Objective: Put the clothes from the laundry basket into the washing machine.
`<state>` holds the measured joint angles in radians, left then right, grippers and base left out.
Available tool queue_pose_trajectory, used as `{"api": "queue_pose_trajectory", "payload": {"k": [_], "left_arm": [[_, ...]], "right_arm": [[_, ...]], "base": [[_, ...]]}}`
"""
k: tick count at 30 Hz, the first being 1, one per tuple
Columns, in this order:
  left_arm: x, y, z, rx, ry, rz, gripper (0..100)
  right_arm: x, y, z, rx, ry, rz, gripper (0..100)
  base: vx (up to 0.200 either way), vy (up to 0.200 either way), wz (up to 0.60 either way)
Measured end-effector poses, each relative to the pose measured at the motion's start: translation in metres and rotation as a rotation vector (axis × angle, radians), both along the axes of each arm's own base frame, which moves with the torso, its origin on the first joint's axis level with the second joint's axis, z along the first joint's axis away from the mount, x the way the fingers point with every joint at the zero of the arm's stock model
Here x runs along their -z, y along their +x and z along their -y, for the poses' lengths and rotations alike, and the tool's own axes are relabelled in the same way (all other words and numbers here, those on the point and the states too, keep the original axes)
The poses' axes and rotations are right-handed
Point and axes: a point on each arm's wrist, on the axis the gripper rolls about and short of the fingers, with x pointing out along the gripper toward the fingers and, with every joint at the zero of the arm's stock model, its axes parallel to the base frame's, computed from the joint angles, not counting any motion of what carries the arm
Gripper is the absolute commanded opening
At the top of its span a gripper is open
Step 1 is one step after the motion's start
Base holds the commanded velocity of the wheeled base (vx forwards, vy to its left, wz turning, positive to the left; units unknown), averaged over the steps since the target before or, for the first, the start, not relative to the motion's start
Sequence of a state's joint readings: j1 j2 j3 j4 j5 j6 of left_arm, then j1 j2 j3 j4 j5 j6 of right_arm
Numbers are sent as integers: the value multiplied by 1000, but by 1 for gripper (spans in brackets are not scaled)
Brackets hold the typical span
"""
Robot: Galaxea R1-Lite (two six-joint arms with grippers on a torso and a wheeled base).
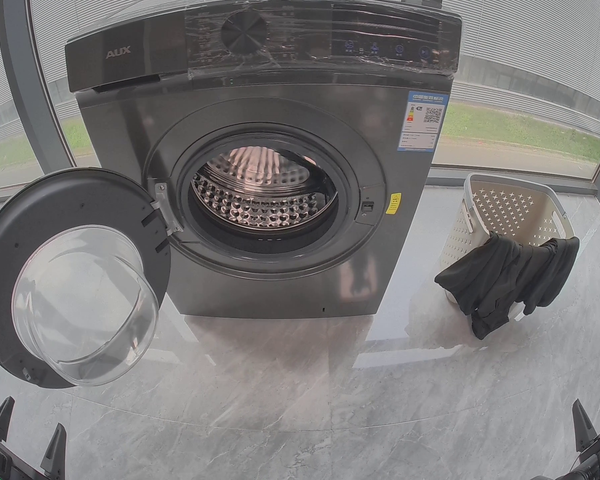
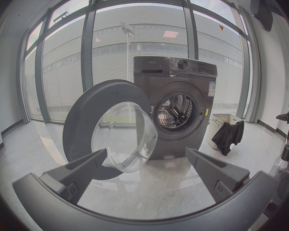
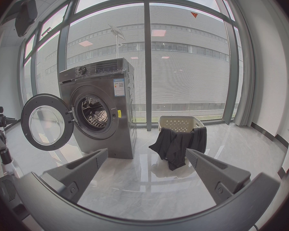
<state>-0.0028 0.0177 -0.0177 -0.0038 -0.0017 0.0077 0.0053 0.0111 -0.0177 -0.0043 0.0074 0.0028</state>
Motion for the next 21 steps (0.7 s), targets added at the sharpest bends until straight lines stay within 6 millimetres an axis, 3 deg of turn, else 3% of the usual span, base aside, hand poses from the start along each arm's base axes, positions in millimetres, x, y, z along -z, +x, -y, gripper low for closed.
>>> {"api": "queue_pose_trajectory", "payload": {"k": [6, 21], "left_arm": [[0, 0, 0, 0, 1, 0, 100], [0, 0, 0, 2, -4, 0, 100]], "right_arm": [[0, 0, 0, 0, 0, 0, 100], [0, 0, 0, -1, 0, -2, 100]], "base": [[0, 0, 0], [200, 0, 0]]}}
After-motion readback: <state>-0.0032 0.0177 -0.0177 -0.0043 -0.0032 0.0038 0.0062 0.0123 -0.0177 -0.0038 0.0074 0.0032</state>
